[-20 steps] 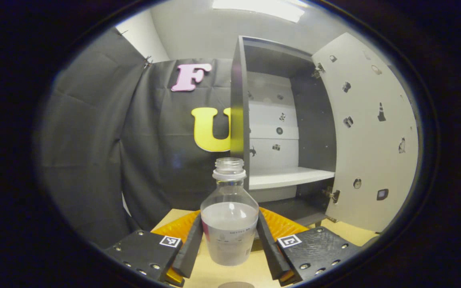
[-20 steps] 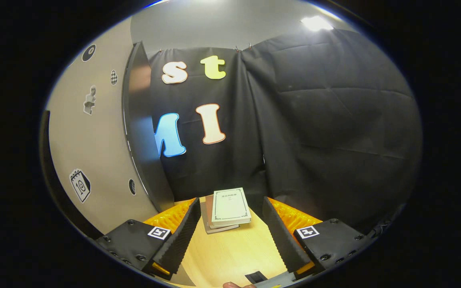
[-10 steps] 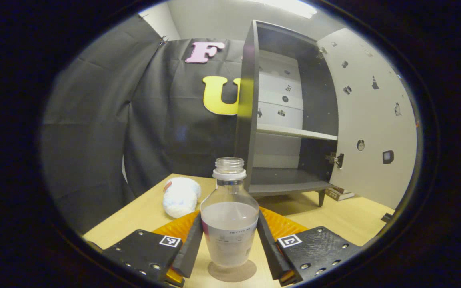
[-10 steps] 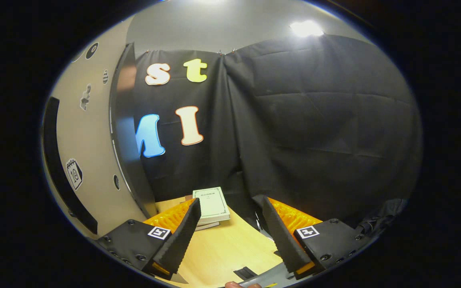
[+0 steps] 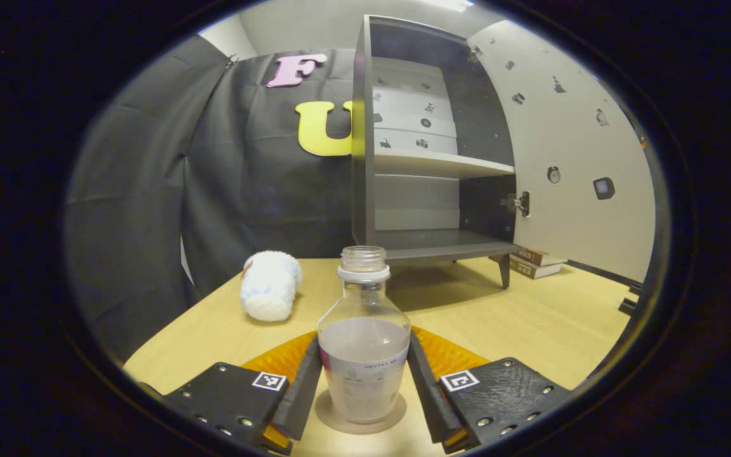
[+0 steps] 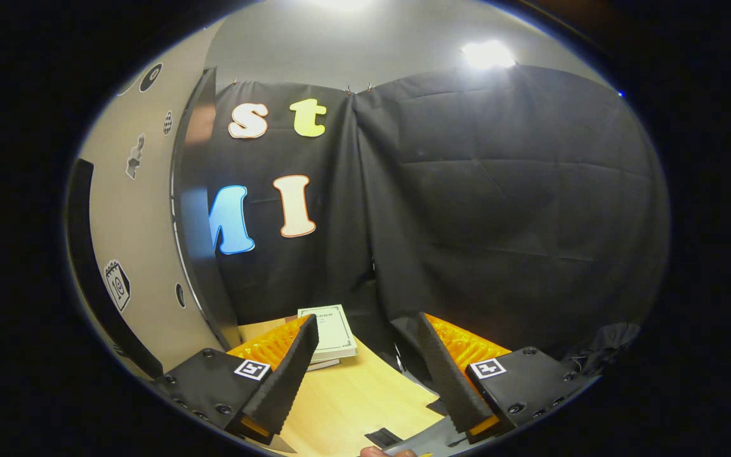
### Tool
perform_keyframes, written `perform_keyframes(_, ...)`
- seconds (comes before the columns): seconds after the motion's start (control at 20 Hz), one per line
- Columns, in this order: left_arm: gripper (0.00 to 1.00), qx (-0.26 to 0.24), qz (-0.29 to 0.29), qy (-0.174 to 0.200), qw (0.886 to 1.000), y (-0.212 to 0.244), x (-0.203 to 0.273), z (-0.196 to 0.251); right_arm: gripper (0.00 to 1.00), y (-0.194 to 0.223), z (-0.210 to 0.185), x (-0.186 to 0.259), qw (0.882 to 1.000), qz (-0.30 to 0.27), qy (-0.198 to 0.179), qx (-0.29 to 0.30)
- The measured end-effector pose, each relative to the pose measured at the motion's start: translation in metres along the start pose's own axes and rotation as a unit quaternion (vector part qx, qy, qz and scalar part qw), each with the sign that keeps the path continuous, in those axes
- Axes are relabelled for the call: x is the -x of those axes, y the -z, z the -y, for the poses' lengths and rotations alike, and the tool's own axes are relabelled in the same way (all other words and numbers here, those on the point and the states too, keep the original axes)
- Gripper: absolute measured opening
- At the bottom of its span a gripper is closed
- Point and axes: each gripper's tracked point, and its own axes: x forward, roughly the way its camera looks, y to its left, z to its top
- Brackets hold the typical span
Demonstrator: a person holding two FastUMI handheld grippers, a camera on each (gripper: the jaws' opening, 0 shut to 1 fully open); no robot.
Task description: Open the cabinet door with the right hand, grasp the bottle in the cabinet with the left hand and place it on the coaster, then close the cabinet door with the right hand.
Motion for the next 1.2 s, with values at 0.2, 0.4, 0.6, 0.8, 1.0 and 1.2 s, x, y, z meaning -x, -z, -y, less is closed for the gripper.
perform_keyframes(0.2, 0.71, -0.007, -0.007, 0.003, 1.0, 0.003, 0.005, 0.0, 0.94, 0.007, -0.001, 0.0, 1.0, -0.008, 0.006, -0.004)
perform_keyframes(0.4, 0.75, -0.008, -0.018, 0.007, 1.0, 0.005, 0.005, 0.0, 0.93, 0.018, 0.01, 0.007, 0.999, -0.016, 0.029, -0.012)
perform_keyframes(0.6, 0.75, -0.008, -0.029, 0.007, 1.0, 0.011, 0.006, 0.001, 0.94, 0.04, 0.015, 0.017, 0.999, -0.037, 0.034, -0.018)
perform_keyframes(0.8, 0.83, -0.012, -0.037, 0.012, 0.999, 0.012, 0.014, -0.003, 0.94, 0.045, 0.02, 0.023, 0.998, -0.041, 0.039, -0.018)
perform_keyframes(1.0, 0.89, -0.005, -0.029, 0.001, 1.0, -0.019, 0.022, -0.004, 0.98, 0.04, 0.021, 0.014, 0.999, -0.027, 0.034, -0.01)
perform_keyframes(1.2, 0.89, -0.009, -0.008, -0.034, 0.999, -0.069, 0.05, -0.008, 0.99, 0.05, 0.016, -0.012, 0.999, -0.028, 0.011, -0.024)
